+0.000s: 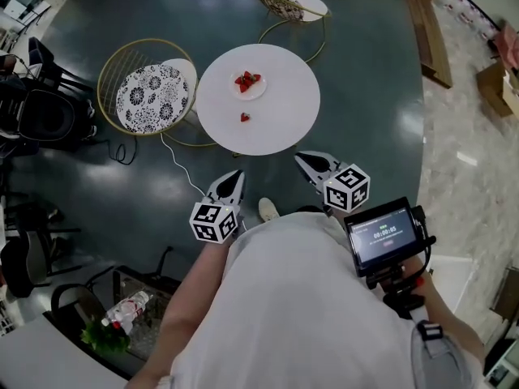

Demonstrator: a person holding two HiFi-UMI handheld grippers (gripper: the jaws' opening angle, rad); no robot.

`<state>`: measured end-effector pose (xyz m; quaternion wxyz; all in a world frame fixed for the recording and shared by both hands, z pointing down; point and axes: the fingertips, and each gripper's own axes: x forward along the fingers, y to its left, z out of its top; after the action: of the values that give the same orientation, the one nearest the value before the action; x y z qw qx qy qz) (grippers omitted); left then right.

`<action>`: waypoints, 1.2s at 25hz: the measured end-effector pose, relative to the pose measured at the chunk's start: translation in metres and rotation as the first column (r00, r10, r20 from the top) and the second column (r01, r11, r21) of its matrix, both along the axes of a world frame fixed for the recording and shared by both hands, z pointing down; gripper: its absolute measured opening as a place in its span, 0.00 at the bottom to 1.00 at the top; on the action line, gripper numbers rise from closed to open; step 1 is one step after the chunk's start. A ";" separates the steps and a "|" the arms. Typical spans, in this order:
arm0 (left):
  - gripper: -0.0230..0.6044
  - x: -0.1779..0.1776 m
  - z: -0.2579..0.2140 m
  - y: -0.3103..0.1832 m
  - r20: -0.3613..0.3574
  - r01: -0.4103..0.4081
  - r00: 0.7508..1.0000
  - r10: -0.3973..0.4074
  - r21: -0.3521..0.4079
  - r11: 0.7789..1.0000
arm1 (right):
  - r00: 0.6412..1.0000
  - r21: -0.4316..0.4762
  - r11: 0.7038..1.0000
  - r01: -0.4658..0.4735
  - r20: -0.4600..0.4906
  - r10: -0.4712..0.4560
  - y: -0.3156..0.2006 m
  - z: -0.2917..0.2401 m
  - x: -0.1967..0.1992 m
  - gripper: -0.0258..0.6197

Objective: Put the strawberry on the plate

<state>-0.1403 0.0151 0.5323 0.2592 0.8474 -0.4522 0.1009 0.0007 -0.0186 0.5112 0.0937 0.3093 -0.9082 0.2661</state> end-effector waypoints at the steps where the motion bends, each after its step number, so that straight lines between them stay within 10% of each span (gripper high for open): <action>1: 0.04 -0.002 -0.002 -0.002 -0.001 -0.003 1.000 0.003 0.002 1.000 | 1.000 0.004 1.000 -0.003 -0.001 0.003 -0.003 -0.003 -0.002 0.05; 30: 0.05 -0.020 0.023 -0.094 0.034 0.014 0.999 -0.012 -0.078 0.997 | 0.999 -0.039 0.998 0.044 -0.009 -0.044 -0.107 0.013 -0.024 0.05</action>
<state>-0.1603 -0.0789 0.5551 0.2854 0.8318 -0.4577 0.1310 -0.0230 -0.1252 0.5239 0.1099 0.2888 -0.9089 0.2800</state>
